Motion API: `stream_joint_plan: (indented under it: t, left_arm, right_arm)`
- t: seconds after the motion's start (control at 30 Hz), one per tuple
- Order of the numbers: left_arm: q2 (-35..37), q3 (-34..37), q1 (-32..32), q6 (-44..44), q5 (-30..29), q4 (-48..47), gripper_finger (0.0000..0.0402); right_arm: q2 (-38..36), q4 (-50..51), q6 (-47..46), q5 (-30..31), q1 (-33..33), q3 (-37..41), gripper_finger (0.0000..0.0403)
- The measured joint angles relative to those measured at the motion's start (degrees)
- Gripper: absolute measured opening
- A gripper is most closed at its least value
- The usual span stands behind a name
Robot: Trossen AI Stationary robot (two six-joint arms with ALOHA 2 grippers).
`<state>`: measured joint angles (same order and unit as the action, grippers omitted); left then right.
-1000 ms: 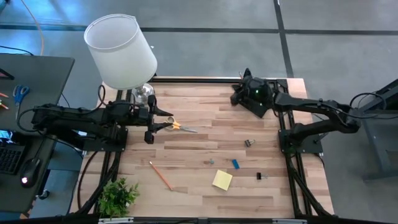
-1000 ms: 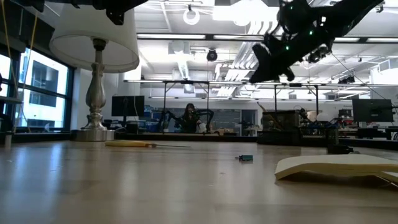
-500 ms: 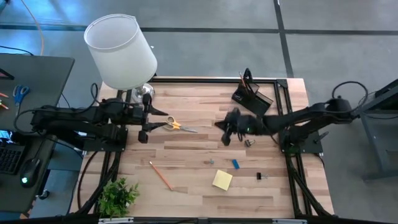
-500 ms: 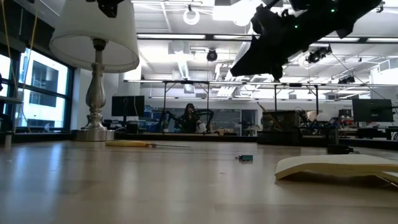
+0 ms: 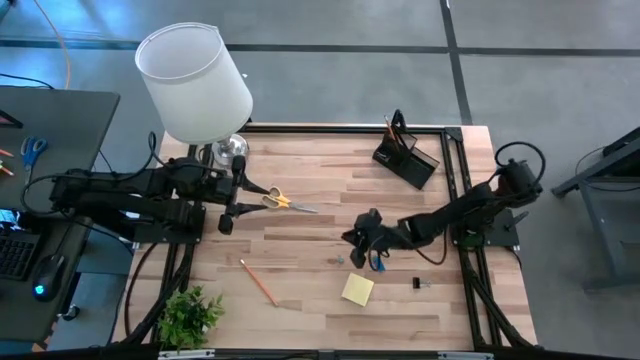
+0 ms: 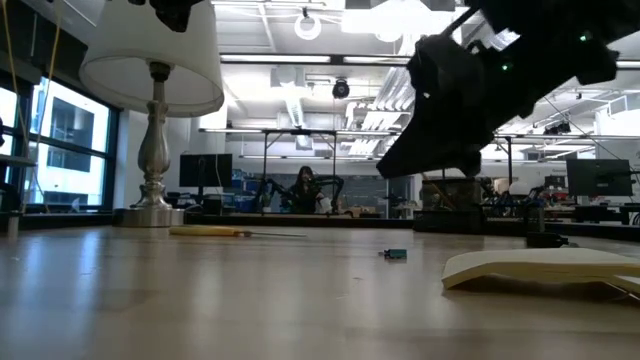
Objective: Pick and place office supplies into organizer
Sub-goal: Put the green binder clip into the mesh desk organizer
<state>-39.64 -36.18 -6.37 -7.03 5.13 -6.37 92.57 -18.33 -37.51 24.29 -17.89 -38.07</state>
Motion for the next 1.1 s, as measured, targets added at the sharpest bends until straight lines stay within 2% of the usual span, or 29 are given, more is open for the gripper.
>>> stream_joint_plan:
  t: [0.1, 0.2, 0.43, 0.53, 0.67, 0.77, 0.87, 0.97, 1.1]
  left_arm:
    - [0.0, 0.0, 0.0, 0.1, 0.5, -0.1, 0.0154]
    - [0.0, 0.0, 0.0, 0.1, 0.5, -0.2, 0.0154]
    - [0.0, 0.0, 0.0, 0.4, 0.5, -0.8, 0.0154]
    - [0.0, 0.0, 0.0, 1.2, 0.5, -0.8, 0.0154]
    - [0.0, 0.0, 0.0, 1.5, 0.5, -0.8, 0.0154]
    - [0.0, 0.0, 0.0, 1.7, 0.5, -0.8, 0.0154]
    - [0.0, 0.0, 0.0, 1.9, 0.5, -0.8, 0.0154]
    - [0.0, 0.0, 0.0, 1.9, 0.5, -0.8, 0.0154]
    - [0.0, 0.0, 0.0, 2.8, 0.5, -1.2, 0.0154]
  right_arm:
    - [0.0, 0.0, -4.7, 2.3, -2.4, 0.0, 0.0049]
    - [0.7, -0.1, -4.0, 2.9, -5.9, -0.1, 0.0056]
    - [4.6, 2.1, -6.5, 13.9, -12.9, -2.9, 0.0058]
    - [6.7, 11.3, -6.7, 17.2, -15.0, -7.8, 0.0055]
    - [7.9, 28.1, -12.5, 24.4, -17.1, -15.5, 0.0043]
    - [8.0, 32.0, -15.8, 28.2, -17.7, -18.9, 0.0036]
    - [9.7, 29.4, -15.1, 27.9, -17.3, -20.9, 0.0037]
    - [14.8, 27.1, -13.2, 26.5, -16.4, -24.6, 0.0042]
    - [22.7, 33.0, -17.1, 26.5, -16.1, -32.3, 0.0044]
